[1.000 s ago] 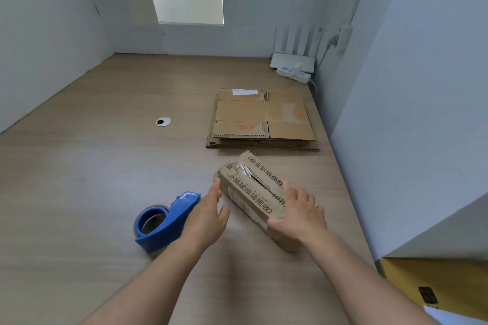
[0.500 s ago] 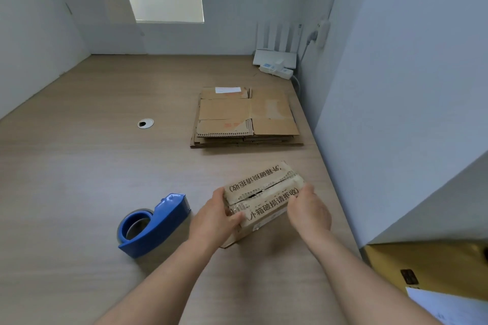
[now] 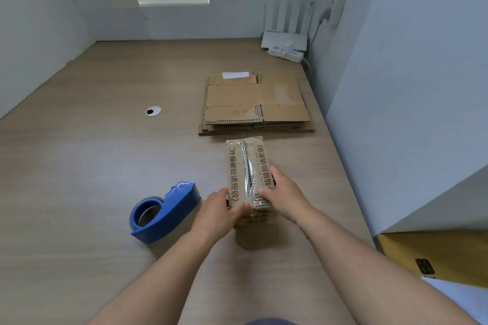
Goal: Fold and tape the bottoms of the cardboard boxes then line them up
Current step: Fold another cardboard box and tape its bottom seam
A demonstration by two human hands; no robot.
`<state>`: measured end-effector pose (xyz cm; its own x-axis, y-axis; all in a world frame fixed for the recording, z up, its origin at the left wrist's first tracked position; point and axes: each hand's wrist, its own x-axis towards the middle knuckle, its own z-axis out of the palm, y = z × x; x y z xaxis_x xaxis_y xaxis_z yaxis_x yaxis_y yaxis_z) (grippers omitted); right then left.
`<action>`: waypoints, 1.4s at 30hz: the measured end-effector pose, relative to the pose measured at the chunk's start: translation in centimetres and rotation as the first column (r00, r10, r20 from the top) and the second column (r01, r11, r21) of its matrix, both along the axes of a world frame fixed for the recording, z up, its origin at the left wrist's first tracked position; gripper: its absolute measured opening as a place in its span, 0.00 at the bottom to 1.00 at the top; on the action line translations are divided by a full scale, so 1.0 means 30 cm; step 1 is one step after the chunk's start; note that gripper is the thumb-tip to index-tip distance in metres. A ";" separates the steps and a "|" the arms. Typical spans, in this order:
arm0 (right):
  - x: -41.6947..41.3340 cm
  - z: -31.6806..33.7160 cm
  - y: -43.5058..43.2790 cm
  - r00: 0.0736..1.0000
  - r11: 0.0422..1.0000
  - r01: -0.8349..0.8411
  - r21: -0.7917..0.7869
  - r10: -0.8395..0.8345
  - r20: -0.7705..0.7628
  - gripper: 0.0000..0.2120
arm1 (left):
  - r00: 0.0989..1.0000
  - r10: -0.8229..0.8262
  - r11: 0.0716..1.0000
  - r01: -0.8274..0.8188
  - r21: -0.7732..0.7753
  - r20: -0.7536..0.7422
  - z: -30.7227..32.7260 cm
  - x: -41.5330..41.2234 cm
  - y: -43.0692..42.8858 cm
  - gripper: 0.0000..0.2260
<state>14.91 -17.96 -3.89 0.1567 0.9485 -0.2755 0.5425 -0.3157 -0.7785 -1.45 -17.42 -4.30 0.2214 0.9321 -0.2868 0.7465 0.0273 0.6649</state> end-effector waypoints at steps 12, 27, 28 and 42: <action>0.009 0.016 0.000 0.973 0.991 0.055 0.122 -0.081 0.216 0.27 | 0.945 0.247 0.931 -0.171 0.321 -0.213 -0.006 -0.195 0.012 0.26; -0.077 0.058 -0.041 0.951 0.902 -0.133 0.411 -0.001 0.309 0.10 | 0.836 0.253 0.961 -0.275 0.027 -0.487 -0.031 -0.355 0.109 0.14; -0.081 0.062 -0.045 0.962 0.899 -0.121 0.422 0.002 0.272 0.09 | 0.883 0.242 0.966 -0.258 0.015 -0.403 -0.020 -0.372 0.104 0.14; -0.101 0.180 -0.052 0.900 0.959 -0.061 0.278 0.173 -0.401 0.07 | 0.965 -0.148 0.974 0.180 -0.134 0.218 0.231 -0.329 -0.041 0.09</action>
<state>11.89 -19.51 1.51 -0.0359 0.9986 -0.0394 0.1709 -0.0327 -0.9847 -11.31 -18.64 2.62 0.4369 0.8269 -0.3541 0.5966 0.0282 0.8020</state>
